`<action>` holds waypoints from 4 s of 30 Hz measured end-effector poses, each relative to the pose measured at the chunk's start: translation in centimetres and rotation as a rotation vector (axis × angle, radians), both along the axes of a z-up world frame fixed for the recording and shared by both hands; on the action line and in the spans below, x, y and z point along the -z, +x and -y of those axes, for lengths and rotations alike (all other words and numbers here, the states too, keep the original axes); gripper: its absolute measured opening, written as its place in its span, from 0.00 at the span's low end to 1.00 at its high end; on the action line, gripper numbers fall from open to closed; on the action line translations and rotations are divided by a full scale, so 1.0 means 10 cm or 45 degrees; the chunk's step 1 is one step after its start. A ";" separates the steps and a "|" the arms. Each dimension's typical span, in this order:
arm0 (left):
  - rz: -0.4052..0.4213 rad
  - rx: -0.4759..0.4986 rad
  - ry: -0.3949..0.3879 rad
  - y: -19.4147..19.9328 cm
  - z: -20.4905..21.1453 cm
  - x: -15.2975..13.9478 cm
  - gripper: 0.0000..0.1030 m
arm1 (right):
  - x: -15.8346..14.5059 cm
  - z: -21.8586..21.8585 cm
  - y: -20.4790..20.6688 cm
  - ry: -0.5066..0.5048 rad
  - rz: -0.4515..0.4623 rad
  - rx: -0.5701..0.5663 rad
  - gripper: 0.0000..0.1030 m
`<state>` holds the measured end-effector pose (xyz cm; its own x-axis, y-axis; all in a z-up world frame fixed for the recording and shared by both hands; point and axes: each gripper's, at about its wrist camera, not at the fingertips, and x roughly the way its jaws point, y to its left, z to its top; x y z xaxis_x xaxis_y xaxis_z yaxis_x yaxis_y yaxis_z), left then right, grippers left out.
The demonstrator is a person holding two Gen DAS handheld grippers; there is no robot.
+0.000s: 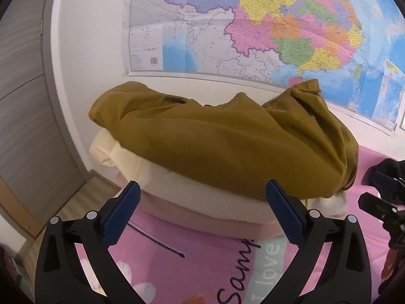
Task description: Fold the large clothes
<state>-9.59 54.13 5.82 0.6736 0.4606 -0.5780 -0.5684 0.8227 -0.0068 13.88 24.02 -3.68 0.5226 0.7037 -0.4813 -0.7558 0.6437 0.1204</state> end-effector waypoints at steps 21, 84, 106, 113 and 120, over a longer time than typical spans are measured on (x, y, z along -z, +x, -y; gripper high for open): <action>-0.045 -0.032 -0.034 -0.31 0.54 0.09 0.95 | 0.26 0.18 -0.46 -0.012 0.043 -0.002 0.94; -0.038 -0.083 -0.024 -0.78 0.98 0.08 0.95 | 0.33 0.47 -1.03 0.027 0.092 -0.021 0.94; -0.055 -0.073 -0.022 -0.74 1.07 0.13 0.95 | 0.36 0.51 -1.00 0.040 0.065 -0.028 0.94; -0.044 -0.066 -0.006 -0.74 1.12 0.16 0.93 | 0.39 0.53 -0.99 0.040 0.055 -0.022 0.94; -0.053 -0.006 -0.075 -0.62 1.16 0.19 0.95 | 0.43 0.67 -0.95 0.040 0.037 0.011 0.94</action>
